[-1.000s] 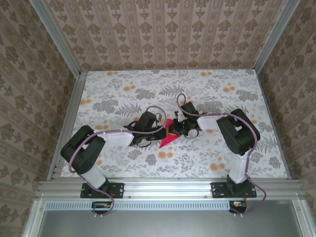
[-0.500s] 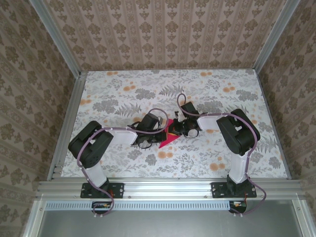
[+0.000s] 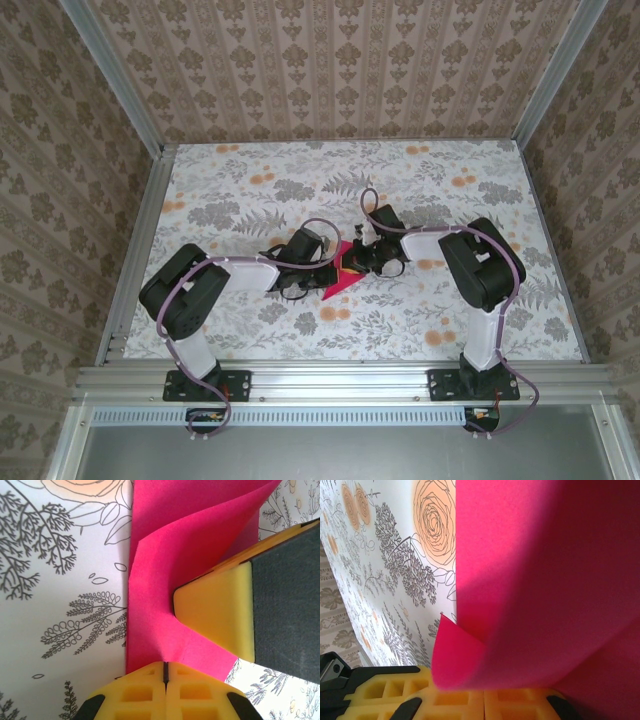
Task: Fold a paper plane with a square sheet of paper (pick it up from the middle)
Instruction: Fourth fold the wing at the center of the table.
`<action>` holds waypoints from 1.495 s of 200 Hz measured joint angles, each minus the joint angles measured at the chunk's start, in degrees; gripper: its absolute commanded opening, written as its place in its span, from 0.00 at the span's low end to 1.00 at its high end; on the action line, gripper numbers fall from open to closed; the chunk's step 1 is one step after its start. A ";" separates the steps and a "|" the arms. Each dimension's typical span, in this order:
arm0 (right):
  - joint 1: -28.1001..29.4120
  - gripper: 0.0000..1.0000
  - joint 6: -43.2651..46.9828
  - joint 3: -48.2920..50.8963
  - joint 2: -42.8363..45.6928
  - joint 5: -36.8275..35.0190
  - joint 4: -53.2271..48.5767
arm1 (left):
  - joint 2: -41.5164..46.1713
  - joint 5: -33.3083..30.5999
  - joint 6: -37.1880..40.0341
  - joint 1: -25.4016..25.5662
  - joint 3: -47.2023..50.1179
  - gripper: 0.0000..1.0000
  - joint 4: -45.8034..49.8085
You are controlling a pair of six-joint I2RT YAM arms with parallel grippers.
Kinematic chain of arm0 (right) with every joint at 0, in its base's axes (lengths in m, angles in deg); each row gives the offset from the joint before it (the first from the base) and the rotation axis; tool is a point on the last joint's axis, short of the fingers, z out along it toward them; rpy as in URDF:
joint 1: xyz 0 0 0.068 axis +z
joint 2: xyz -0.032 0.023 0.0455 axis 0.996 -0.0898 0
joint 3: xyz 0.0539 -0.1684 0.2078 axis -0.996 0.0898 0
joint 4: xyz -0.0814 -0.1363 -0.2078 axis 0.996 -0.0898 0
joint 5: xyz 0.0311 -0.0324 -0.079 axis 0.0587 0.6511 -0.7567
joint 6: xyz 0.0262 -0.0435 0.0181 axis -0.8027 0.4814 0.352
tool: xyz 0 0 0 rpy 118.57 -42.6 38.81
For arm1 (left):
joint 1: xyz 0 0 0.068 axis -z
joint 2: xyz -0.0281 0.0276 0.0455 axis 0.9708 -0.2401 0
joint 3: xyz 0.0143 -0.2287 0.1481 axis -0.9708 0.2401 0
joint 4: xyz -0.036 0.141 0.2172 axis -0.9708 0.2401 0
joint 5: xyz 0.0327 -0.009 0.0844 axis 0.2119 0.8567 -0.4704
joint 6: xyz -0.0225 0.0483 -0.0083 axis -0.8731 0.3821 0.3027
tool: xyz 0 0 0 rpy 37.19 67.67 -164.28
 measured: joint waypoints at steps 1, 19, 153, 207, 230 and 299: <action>-0.02 0.07 0.02 -0.04 -0.02 0.02 0.00 | 0.00 0.00 0.02 0.00 0.00 0.03 0.00; -0.63 0.07 0.20 -0.63 -0.66 1.22 -0.13 | -0.26 0.07 0.00 0.00 -0.04 0.02 -0.39; -4.26 0.08 4.46 -7.74 -3.19 -3.63 -6.01 | -0.85 0.33 0.02 0.00 -0.44 0.02 -0.87; -5.75 0.08 5.38 -10.38 -4.94 -4.00 -6.54 | -0.94 0.48 0.02 0.00 -0.44 0.02 -0.90; -6.67 0.08 5.62 -11.06 -5.40 -3.82 -6.54 | -0.94 0.48 0.02 -0.02 -0.46 0.02 -0.90; -10.36 0.09 7.10 -16.28 -7.30 -8.87 -8.81 | -0.94 0.48 0.02 -0.02 -0.48 0.02 -0.87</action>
